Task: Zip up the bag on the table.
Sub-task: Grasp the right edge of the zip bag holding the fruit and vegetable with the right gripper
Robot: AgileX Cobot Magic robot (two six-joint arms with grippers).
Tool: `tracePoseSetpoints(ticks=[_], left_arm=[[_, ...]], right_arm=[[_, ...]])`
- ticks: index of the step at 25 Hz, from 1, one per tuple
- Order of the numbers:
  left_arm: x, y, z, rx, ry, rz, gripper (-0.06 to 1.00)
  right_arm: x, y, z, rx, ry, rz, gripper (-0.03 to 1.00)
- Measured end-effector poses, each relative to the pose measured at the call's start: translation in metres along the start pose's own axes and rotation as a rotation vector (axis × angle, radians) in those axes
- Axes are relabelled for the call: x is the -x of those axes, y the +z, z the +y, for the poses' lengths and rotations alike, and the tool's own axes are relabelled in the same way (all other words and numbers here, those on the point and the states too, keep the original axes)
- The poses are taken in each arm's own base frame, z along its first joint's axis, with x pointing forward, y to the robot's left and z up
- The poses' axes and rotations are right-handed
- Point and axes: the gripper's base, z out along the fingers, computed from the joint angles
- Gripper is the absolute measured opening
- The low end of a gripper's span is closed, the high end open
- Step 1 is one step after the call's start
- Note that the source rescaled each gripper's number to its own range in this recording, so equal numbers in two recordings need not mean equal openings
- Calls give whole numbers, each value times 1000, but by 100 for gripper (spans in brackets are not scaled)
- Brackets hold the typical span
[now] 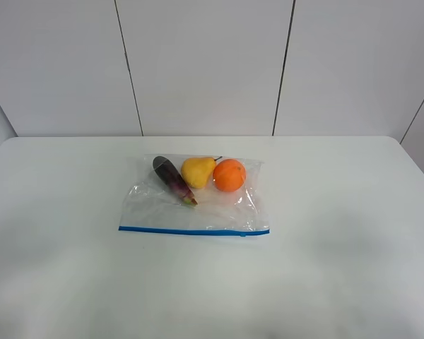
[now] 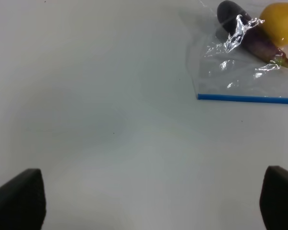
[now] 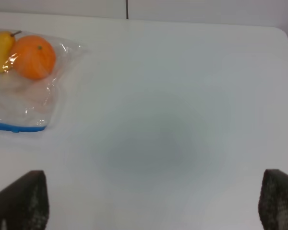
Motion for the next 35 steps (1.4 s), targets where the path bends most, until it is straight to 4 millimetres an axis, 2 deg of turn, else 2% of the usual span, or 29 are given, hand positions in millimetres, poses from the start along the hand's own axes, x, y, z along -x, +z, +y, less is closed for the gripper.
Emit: tracePoseSetpoints(ticks=[6, 8, 11, 15, 17, 21, 25, 28, 32, 35], left_arm=[[0, 0, 0, 0, 0, 0, 100], [0, 0, 0, 0, 0, 0, 100], [0, 0, 0, 0, 0, 0, 100], [0, 0, 0, 0, 0, 0, 100], [0, 0, 0, 0, 0, 0, 100], [0, 0, 0, 0, 0, 0, 100], [0, 0, 0, 0, 0, 0, 100], [0, 0, 0, 0, 0, 0, 100], [0, 0, 0, 0, 0, 0, 100], [0, 0, 0, 0, 0, 0, 100]], right_arm=[[2, 0, 1, 7, 6, 2, 95], [11, 0, 1, 15, 12, 16, 95], [38, 9, -1, 21, 20, 82, 95], [79, 44, -2, 74, 76, 243, 95], [96, 68, 0, 120, 131, 325, 95], [117, 135, 5, 222, 268, 490, 94], [106, 204, 10, 318, 329, 641, 88], [82, 251, 15, 398, 383, 765, 86], [46, 299, 22, 487, 461, 869, 86], [19, 327, 25, 513, 523, 913, 86]])
